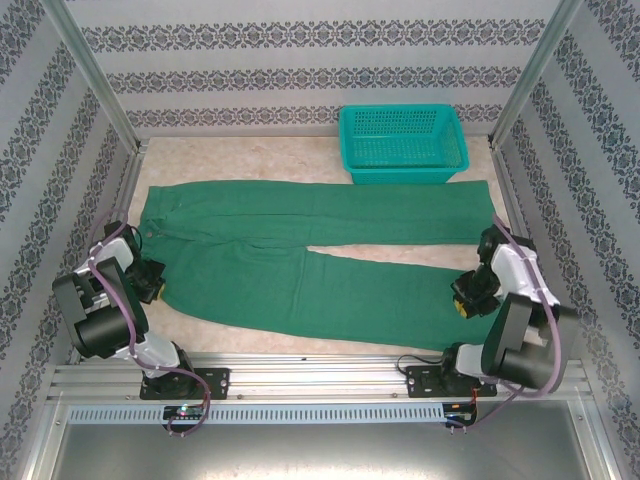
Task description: Roll up the long pants
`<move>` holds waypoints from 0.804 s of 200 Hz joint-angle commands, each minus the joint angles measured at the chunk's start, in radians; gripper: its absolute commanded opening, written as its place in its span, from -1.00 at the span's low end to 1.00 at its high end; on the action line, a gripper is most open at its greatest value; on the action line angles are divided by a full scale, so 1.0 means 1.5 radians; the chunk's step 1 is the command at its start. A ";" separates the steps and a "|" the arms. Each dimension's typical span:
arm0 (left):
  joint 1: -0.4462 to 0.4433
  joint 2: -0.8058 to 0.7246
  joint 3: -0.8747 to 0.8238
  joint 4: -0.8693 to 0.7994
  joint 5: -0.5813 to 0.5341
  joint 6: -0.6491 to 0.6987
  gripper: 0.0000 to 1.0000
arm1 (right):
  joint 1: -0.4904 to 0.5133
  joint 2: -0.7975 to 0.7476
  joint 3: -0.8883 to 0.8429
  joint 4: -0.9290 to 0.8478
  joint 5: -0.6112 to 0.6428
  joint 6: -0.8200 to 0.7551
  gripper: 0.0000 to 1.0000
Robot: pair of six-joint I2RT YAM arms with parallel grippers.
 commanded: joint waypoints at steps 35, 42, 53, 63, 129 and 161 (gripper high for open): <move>0.004 0.015 0.002 0.040 -0.018 -0.001 -1.00 | 0.064 0.109 0.002 0.071 0.008 0.020 -0.98; 0.003 0.012 -0.001 0.042 -0.018 0.002 -1.00 | 0.066 0.118 -0.001 0.078 0.007 0.021 -0.99; 0.004 0.009 -0.003 0.044 -0.021 0.001 -1.00 | 0.069 0.133 -0.001 0.090 0.006 0.020 -1.00; 0.003 0.010 -0.005 0.045 -0.021 0.003 -1.00 | 0.071 0.148 0.003 0.100 0.007 0.020 -1.00; 0.004 0.010 -0.001 0.059 -0.014 0.005 -1.00 | 0.085 0.310 0.119 0.152 0.017 0.006 -1.00; 0.004 0.017 0.000 0.066 -0.007 0.005 -1.00 | 0.086 0.409 0.220 0.152 0.025 -0.006 -1.00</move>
